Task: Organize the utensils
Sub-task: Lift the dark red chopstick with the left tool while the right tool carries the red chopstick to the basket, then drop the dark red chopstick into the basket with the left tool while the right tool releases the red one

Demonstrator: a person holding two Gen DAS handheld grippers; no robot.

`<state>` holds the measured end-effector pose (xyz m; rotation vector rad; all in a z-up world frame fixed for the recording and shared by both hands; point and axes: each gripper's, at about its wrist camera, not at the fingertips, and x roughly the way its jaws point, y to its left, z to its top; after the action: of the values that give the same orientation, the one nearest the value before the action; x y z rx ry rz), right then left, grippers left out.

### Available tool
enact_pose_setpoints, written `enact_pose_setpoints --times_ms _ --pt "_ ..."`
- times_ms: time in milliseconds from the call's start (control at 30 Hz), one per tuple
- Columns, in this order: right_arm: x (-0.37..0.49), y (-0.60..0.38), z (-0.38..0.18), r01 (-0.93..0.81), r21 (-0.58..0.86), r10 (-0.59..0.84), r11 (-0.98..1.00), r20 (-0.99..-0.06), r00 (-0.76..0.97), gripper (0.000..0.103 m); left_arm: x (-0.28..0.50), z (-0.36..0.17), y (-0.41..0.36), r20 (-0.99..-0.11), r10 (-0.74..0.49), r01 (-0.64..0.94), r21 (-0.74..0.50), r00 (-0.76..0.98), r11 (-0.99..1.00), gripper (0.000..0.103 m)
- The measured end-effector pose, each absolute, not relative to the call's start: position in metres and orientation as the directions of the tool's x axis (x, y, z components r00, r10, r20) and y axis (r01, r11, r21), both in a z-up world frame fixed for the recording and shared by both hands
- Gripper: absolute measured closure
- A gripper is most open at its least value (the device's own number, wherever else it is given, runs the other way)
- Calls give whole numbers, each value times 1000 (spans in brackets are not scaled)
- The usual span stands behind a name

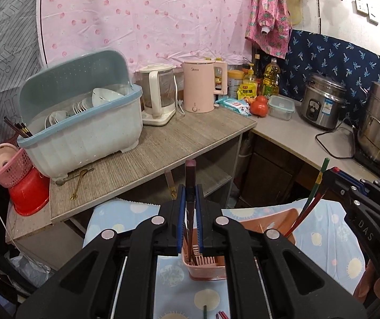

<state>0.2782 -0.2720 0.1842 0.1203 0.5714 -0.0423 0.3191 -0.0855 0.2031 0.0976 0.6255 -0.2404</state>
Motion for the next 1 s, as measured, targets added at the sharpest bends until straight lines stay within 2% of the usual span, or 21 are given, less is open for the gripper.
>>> enact_pose_setpoints --times_ms 133,233,267,300,367,400,533,1000 --pt "278 -271 181 75 92 -13 993 -544 839 95 320 199 -87 -595 -187 249 23 782 968 95" --pt "275 -272 179 85 94 -22 992 -534 845 88 319 198 -86 -589 -176 240 31 789 970 94" --pt "274 -273 179 85 97 -21 992 -532 847 86 319 198 -86 -589 -170 234 34 790 972 89" --pt "273 -274 180 86 98 -21 991 -530 848 84 319 198 -86 -586 -160 224 37 794 974 78" --pt "270 -274 181 88 99 -23 991 -524 851 77 317 199 -84 -574 -141 203 45 806 978 65" --pt "267 -274 182 88 100 -24 991 -518 855 73 316 199 -83 -571 -137 198 46 810 979 64" --pt "256 -273 187 85 98 -25 992 -499 866 71 309 200 -81 -572 -129 190 48 810 981 64" --pt "179 -249 191 31 80 11 996 -481 876 71 248 202 -71 -574 -131 201 59 808 978 64"
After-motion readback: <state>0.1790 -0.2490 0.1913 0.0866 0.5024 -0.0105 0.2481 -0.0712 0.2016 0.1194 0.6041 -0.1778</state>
